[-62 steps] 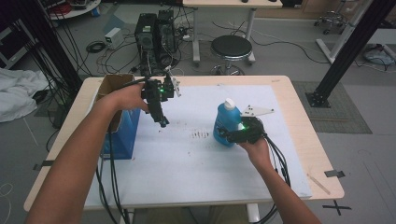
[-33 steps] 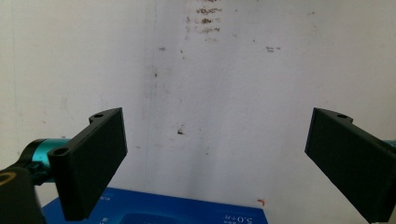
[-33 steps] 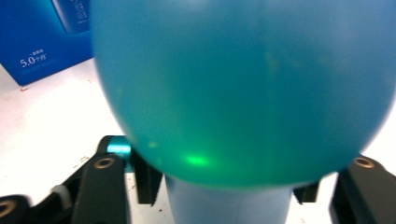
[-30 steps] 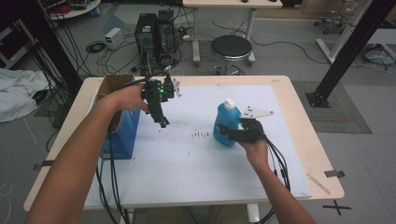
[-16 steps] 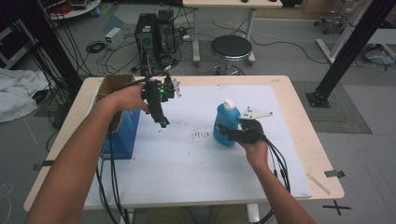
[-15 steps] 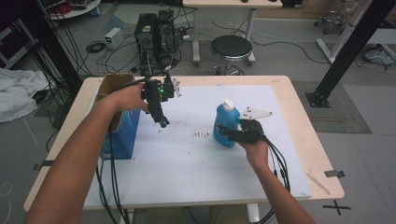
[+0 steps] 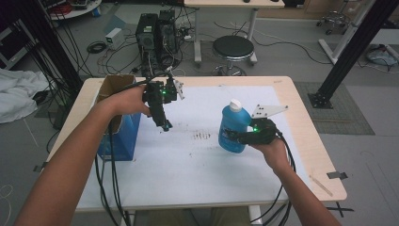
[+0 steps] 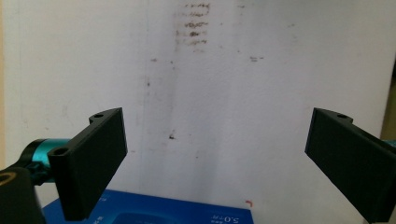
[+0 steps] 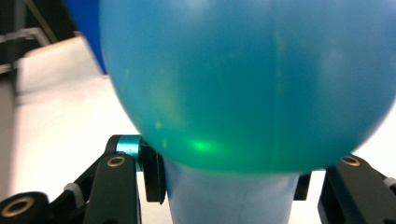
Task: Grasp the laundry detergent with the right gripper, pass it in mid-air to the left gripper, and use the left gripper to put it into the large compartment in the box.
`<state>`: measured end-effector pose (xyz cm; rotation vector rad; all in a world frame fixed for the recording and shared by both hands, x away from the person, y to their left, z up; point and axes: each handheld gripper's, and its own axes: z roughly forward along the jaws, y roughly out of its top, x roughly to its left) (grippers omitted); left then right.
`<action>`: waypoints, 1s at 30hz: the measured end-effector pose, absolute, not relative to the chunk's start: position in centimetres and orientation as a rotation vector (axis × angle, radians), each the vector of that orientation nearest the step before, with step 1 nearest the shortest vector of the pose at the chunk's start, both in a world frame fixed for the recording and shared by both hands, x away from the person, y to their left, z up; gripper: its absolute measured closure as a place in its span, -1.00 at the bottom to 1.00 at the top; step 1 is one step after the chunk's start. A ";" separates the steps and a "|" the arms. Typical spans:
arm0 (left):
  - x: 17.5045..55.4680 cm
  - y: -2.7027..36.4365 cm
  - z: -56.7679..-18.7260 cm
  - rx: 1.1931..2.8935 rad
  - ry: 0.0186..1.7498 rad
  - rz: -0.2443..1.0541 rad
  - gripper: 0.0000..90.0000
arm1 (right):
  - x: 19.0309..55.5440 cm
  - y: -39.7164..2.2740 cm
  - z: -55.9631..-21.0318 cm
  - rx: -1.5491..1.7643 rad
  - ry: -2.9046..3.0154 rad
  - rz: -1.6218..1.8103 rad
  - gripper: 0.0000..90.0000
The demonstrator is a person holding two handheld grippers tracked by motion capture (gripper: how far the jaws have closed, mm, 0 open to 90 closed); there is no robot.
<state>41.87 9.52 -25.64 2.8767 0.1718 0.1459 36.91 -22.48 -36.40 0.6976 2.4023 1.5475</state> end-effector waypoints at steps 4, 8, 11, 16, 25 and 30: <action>41.0 8.9 -24.8 2.862 0.157 0.126 -0.88 | 36.4 -22.5 -35.4 0.625 2.448 1.639 -0.01; 40.1 8.4 -23.9 2.851 0.130 0.127 -0.88 | 36.0 -22.1 -34.6 0.510 2.490 1.678 -0.01; 39.4 8.1 -23.1 2.837 0.124 0.117 -0.88 | 36.0 -21.6 -34.4 0.426 2.524 1.686 0.00; 38.3 7.5 -22.3 2.841 0.087 0.095 -0.88 | 35.9 -20.8 -34.3 0.325 2.544 1.727 0.00; 36.7 5.9 -20.9 2.863 0.018 0.098 -0.88 | 35.9 -18.8 -33.9 0.203 2.601 1.719 0.00; 36.3 5.2 -20.5 2.871 0.010 0.074 -0.88 | 36.1 -17.7 -34.0 0.169 2.637 1.696 0.00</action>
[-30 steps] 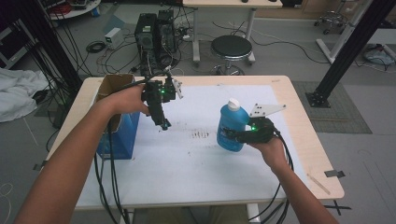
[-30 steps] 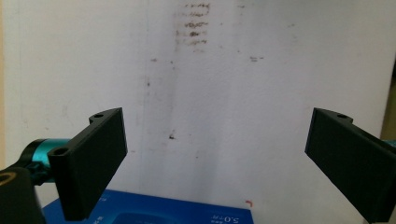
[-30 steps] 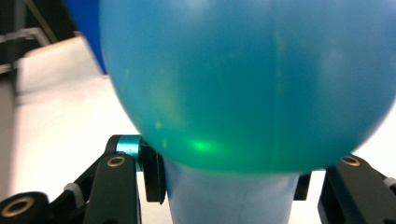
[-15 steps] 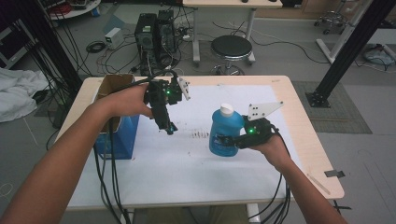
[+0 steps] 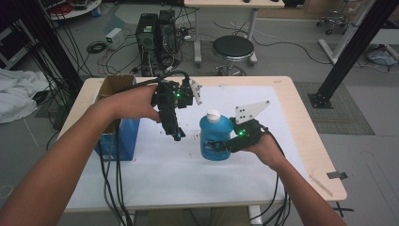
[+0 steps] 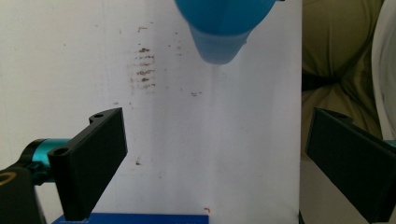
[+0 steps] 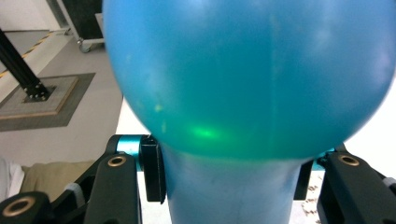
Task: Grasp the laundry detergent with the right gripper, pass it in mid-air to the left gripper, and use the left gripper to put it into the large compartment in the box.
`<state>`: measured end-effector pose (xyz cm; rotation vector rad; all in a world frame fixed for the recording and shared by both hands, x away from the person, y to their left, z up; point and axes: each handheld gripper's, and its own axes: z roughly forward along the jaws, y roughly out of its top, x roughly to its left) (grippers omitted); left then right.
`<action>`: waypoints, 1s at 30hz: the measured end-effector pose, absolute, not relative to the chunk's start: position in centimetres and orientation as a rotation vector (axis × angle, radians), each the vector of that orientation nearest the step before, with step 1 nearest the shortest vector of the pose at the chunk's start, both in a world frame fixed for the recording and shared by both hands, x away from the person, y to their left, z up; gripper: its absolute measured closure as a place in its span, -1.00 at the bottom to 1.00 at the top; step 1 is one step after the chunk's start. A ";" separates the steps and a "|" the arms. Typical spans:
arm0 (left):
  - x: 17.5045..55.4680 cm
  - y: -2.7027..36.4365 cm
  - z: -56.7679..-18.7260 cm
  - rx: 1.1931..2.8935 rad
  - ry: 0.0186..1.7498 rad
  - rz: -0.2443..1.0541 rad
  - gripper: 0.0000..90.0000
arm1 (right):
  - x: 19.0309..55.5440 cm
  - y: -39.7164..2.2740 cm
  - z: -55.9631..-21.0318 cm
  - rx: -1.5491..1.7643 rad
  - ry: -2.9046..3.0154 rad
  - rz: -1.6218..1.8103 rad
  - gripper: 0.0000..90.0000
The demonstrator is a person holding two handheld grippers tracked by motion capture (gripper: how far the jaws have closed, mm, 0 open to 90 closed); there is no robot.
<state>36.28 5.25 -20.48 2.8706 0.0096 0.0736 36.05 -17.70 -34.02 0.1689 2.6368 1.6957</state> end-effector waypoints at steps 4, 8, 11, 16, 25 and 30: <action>36.2 4.7 -20.3 2.890 -0.002 0.056 -0.88 | 36.3 -16.7 -34.0 0.132 2.674 1.663 0.00; 36.3 4.2 -20.2 2.880 0.009 0.023 -0.88 | 36.4 -15.8 -33.9 0.100 2.696 1.658 0.00; 36.3 3.8 -20.0 2.871 0.032 -0.007 -0.88 | 36.6 -15.0 -33.7 0.081 2.710 1.652 0.00; 36.3 3.4 -19.9 2.873 0.026 -0.010 -0.88 | 36.7 -14.2 -33.4 0.063 2.723 1.642 0.00; 36.3 2.5 -20.3 2.887 0.014 -0.006 -0.88 | 36.6 -13.2 -33.2 0.042 2.748 1.637 0.00; 36.4 2.0 -20.5 2.893 0.004 0.000 -0.88 | 36.6 -13.3 -33.1 0.046 2.735 1.649 0.00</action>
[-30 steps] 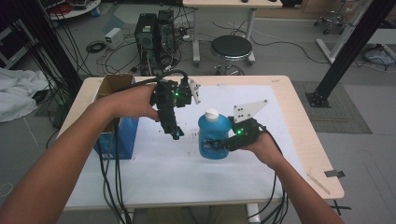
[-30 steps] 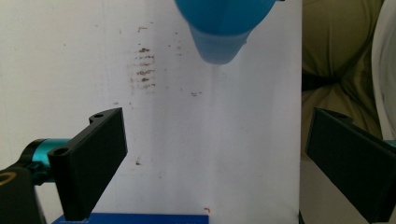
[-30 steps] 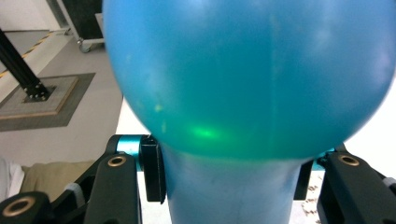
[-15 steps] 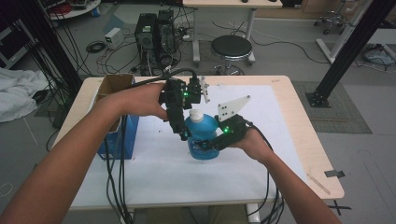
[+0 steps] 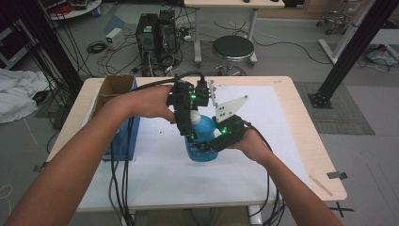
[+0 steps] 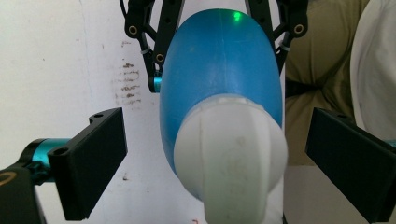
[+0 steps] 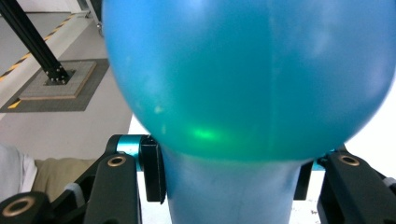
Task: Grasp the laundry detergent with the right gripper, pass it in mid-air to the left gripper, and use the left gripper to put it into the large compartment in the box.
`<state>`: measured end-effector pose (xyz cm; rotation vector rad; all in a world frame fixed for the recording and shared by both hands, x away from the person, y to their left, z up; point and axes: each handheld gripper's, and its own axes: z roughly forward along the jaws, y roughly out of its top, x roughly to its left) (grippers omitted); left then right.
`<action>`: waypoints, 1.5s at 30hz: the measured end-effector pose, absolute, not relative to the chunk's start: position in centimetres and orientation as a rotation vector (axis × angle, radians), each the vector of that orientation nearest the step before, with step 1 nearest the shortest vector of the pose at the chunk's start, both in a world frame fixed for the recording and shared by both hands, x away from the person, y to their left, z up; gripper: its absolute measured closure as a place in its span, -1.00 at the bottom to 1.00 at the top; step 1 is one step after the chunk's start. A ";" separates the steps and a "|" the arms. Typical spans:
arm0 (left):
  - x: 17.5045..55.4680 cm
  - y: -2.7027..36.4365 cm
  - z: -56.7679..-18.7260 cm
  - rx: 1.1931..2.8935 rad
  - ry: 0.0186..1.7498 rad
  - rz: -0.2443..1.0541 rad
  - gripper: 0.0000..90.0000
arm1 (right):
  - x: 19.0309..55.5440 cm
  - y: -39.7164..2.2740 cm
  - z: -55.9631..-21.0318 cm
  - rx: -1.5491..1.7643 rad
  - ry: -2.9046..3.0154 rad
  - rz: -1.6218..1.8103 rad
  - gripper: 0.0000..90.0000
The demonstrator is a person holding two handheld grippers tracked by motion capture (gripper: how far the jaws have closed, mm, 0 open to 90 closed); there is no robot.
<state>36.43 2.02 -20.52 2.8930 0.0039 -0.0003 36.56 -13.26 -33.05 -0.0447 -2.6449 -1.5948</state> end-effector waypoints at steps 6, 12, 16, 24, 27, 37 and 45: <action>36.6 1.4 -20.8 2.890 -0.014 0.014 -0.88 | 36.5 -13.6 -32.7 -0.050 -2.629 -1.626 0.00; 36.6 1.1 -20.9 2.886 -0.032 0.027 -0.88 | 36.6 -13.8 -32.7 -0.060 -2.630 -1.637 0.00; 36.6 1.1 -20.9 2.879 -0.063 0.008 -0.73 | 36.5 -13.8 -32.7 -0.061 -2.630 -1.633 0.00; 36.6 1.2 -21.0 2.877 -0.079 0.002 -0.54 | 36.5 -13.7 -32.7 -0.058 -2.626 -1.638 0.00; 36.7 1.1 -21.2 2.897 -0.080 -0.003 -0.54 | 36.5 -13.7 -32.7 -0.062 -2.627 -1.640 0.00; 36.8 0.9 -21.5 2.900 -0.092 -0.018 -0.39 | 36.4 -13.8 -32.6 -0.061 -2.634 -1.643 0.00; 36.7 0.7 -21.5 2.902 -0.107 -0.012 -0.27 | 36.4 -13.8 -32.6 -0.061 -2.637 -1.643 0.00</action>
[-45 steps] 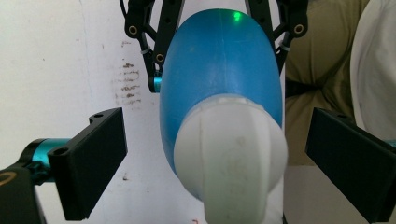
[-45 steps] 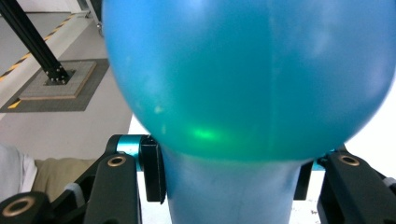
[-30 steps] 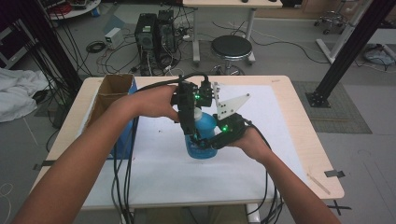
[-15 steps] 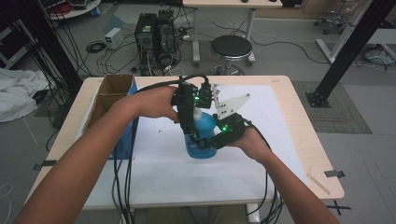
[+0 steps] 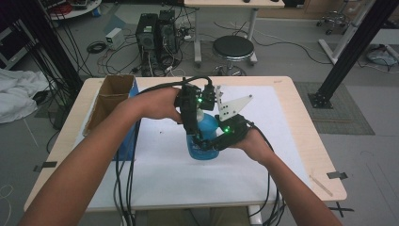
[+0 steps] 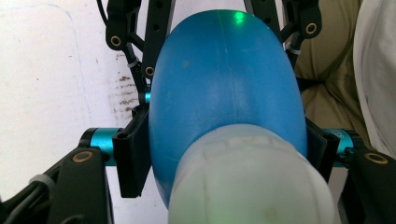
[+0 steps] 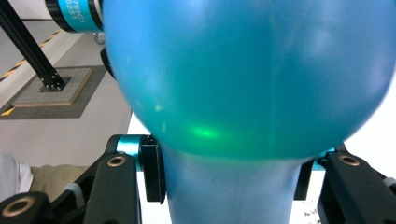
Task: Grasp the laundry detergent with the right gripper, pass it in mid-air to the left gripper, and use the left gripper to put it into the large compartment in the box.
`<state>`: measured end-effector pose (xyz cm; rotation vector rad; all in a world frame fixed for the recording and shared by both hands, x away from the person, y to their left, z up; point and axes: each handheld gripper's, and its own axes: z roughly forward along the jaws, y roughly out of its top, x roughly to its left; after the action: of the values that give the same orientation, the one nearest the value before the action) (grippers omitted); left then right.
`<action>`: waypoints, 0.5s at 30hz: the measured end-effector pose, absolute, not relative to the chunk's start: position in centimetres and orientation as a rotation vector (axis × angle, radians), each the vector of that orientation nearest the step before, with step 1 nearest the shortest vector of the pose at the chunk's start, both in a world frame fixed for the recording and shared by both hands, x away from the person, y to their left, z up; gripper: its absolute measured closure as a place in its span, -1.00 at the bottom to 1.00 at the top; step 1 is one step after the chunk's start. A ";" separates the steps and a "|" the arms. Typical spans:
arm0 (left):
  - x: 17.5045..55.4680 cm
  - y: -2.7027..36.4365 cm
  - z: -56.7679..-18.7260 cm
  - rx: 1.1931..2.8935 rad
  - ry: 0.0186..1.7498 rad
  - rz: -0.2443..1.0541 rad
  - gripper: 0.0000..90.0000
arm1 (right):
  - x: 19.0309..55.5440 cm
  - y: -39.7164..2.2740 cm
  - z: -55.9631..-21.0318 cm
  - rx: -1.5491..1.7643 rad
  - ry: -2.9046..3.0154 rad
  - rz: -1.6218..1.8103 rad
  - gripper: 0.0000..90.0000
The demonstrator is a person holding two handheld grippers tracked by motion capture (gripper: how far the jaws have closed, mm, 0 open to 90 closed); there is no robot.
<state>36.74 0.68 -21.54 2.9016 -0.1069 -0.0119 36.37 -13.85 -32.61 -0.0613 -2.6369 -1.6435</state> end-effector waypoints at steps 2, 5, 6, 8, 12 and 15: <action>36.8 0.7 -21.5 2.900 -0.102 -0.013 -0.27 | 36.4 -13.8 -32.6 -0.061 -2.637 -1.643 0.00; 36.7 0.7 -21.5 2.899 -0.100 -0.007 -0.26 | 36.4 -13.9 -32.6 -0.062 -2.633 -1.649 0.00; 36.6 0.6 -21.5 2.895 -0.114 -0.006 -0.19 | 36.4 -13.9 -32.6 -0.065 -2.633 -1.649 0.00; 36.6 0.6 -21.5 2.893 -0.119 -0.001 -0.17 | 36.4 -14.0 -32.7 -0.070 -2.631 -1.653 0.00; 36.6 0.6 -21.5 2.894 -0.117 0.003 -0.17 | 36.4 -14.0 -32.7 -0.069 -2.630 -1.653 0.00; 36.5 0.6 -21.5 2.896 -0.125 0.003 -0.17 | 36.4 -14.0 -32.7 -0.066 -2.631 -1.652 0.00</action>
<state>36.53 0.61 -21.46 2.8963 -0.1246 0.0034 36.38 -14.00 -32.71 -0.0662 -2.6306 -1.6517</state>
